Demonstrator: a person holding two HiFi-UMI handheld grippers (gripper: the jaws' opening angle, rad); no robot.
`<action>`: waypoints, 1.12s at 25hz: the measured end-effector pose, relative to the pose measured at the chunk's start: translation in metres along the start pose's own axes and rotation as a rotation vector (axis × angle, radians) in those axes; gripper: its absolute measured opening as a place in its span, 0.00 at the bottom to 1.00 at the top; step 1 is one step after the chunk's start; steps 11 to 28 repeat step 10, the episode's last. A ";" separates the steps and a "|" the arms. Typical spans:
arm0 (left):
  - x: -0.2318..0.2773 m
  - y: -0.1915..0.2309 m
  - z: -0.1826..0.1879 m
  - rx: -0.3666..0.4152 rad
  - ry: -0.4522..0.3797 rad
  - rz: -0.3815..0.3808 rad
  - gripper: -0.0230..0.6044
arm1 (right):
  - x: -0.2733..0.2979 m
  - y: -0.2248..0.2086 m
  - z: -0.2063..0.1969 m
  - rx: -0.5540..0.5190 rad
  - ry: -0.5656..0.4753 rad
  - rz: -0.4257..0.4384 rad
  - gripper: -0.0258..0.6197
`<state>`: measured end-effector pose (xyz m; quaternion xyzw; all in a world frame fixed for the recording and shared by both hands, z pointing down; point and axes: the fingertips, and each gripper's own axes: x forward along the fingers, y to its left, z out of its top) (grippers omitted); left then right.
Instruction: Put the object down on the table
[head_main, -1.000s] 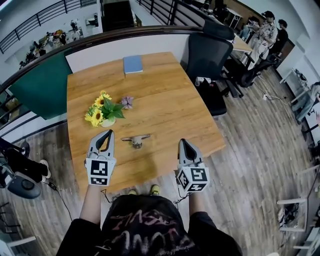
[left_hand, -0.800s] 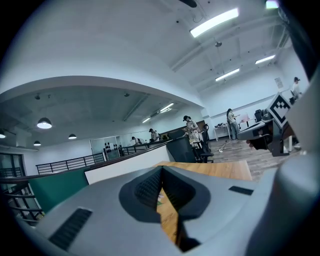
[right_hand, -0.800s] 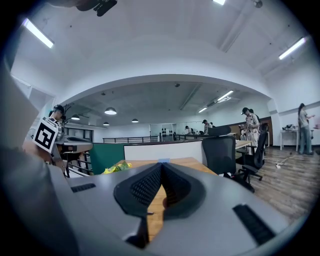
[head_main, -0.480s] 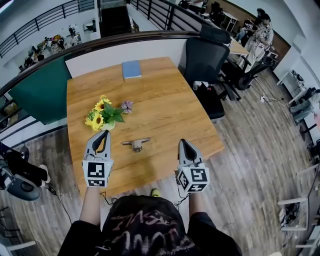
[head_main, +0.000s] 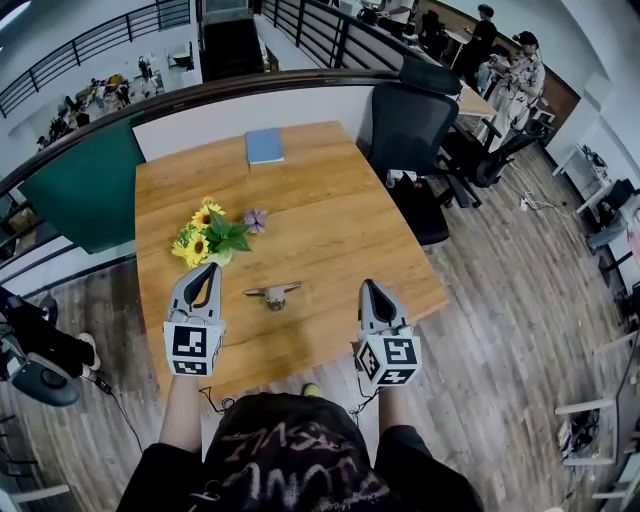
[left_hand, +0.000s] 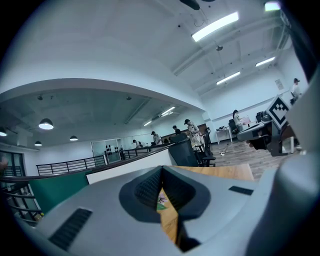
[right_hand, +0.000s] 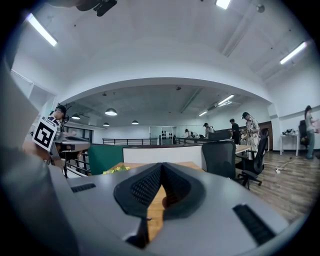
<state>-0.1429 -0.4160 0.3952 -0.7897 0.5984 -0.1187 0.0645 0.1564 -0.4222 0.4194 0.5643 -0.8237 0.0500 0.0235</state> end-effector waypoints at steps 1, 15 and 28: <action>0.000 0.001 -0.001 -0.002 -0.001 -0.001 0.06 | 0.000 0.000 0.000 0.001 0.000 0.000 0.05; -0.008 0.004 -0.005 -0.013 0.015 0.019 0.06 | -0.004 0.000 0.002 -0.003 0.001 0.011 0.05; -0.008 0.004 -0.005 -0.013 0.015 0.019 0.06 | -0.004 0.000 0.002 -0.003 0.001 0.011 0.05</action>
